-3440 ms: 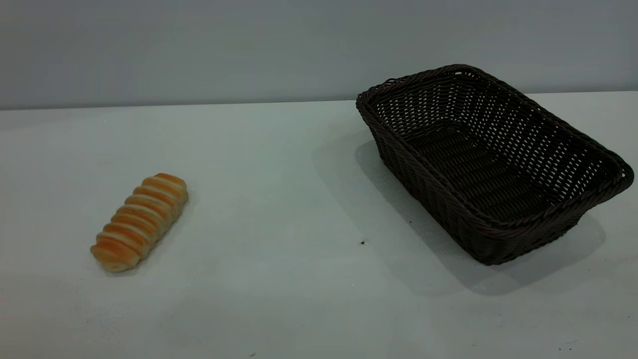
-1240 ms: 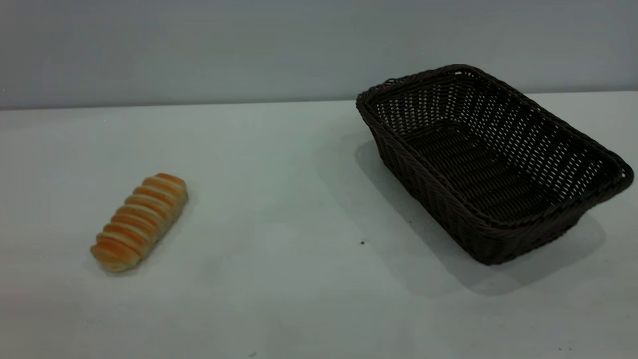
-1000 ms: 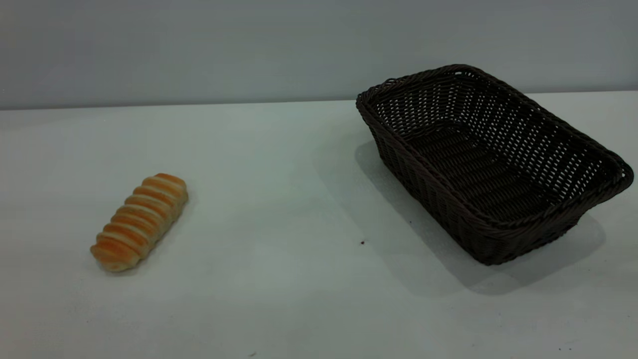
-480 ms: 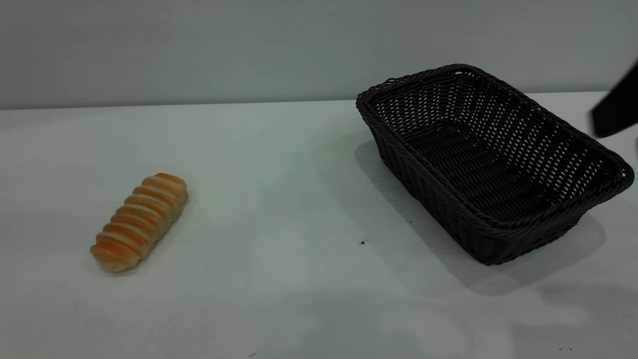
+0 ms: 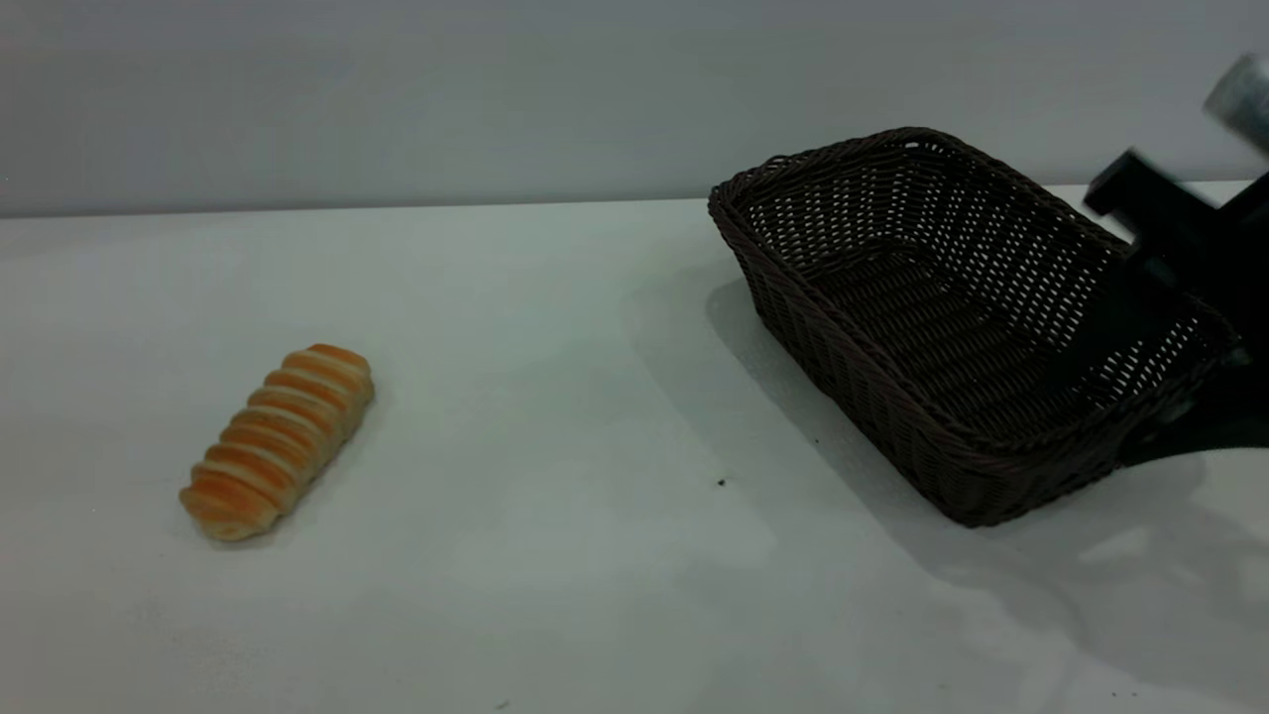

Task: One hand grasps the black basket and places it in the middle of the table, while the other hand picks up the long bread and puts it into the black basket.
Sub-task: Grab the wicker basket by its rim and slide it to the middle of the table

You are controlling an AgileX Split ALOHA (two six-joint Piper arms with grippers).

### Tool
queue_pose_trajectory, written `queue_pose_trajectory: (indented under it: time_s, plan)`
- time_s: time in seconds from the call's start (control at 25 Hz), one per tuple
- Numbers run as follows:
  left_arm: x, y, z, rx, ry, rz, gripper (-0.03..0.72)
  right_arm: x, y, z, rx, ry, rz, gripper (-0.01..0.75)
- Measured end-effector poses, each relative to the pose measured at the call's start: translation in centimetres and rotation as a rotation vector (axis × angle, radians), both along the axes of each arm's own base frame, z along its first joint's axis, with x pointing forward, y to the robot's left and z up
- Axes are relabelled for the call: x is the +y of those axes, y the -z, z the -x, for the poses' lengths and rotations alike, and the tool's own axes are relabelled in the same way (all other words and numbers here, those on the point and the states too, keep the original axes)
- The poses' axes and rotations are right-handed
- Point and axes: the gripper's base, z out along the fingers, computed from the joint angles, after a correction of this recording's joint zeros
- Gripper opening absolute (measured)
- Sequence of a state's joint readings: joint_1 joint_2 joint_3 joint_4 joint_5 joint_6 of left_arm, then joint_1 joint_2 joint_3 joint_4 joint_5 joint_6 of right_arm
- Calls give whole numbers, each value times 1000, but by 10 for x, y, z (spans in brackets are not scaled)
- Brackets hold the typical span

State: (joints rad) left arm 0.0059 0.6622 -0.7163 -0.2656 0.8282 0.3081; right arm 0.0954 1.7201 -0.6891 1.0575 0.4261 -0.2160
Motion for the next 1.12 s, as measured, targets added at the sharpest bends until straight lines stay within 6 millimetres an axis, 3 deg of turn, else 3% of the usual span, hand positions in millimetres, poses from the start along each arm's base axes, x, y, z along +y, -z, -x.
queue_pose_trajectory:
  time_s: [0.16, 0.36, 1.12]
  plan:
    - [0, 0, 0, -1, 0, 0, 567, -1, 15, -20, 16, 86, -1, 457]
    - [0, 0, 0, -2, 0, 1, 567, -1, 23, -26, 66, 152, -38, 457]
    - [0, 0, 0, -2, 1, -1, 567, 5, 13, -14, 128, 6, -51, 457]
